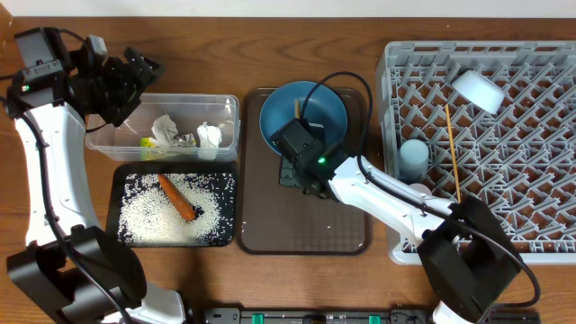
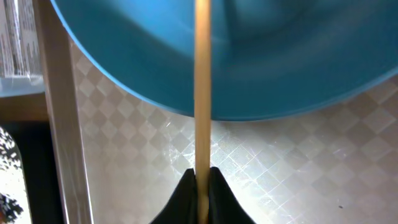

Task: Sort waste into correct bins and load items into the dishwasher rack
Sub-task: 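Lift the second chopstick and carry it right into the rack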

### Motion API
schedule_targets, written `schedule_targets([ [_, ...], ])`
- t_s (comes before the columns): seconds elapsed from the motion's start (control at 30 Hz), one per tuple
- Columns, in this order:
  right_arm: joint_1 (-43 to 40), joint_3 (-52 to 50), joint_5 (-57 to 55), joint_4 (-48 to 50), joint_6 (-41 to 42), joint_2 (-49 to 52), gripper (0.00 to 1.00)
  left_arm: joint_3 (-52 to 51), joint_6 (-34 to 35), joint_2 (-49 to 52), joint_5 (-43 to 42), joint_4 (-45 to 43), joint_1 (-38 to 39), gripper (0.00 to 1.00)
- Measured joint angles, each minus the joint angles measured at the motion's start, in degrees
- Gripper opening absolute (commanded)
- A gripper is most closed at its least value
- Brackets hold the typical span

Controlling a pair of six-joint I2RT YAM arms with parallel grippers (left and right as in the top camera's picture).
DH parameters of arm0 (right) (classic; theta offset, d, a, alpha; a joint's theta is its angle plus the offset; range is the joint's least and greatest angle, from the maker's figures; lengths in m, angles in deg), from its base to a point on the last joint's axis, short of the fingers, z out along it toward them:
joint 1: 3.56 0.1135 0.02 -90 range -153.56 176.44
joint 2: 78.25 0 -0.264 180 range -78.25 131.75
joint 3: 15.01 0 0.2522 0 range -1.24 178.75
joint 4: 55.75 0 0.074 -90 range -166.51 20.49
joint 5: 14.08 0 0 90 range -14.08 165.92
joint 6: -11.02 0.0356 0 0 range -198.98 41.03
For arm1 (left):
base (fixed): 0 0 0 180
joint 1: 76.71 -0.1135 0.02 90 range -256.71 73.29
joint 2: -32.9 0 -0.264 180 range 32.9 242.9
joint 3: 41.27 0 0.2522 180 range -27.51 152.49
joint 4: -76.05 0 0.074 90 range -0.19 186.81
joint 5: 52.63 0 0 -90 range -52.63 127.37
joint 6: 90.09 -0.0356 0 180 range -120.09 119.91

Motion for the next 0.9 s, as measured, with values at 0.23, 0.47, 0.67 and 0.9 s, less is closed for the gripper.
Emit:
schedule_targets([
  [0.23, -0.02, 0.00, -0.04, -2.12, 0.04, -0.44, 0.01, 0.00, 0.00, 0.00, 0.00, 0.00, 0.00, 0.96],
  [0.47, -1.29, 0.00, 0.31, -9.11, -4.59, -7.85, 0.01, 0.00, 0.00, 0.00, 0.00, -0.02, 0.00, 0.96],
  [0.67, -5.77, 0.00, 0.15, -17.14, -13.00, -21.38, 0.01, 0.00, 0.00, 0.00, 0.00, 0.02, 0.00, 0.96],
  [0.9, -16.37, 0.00, 0.07, -27.36, -25.75, -35.12, 0.01, 0.00, 0.00, 0.00, 0.00, 0.00, 0.00, 0.96],
])
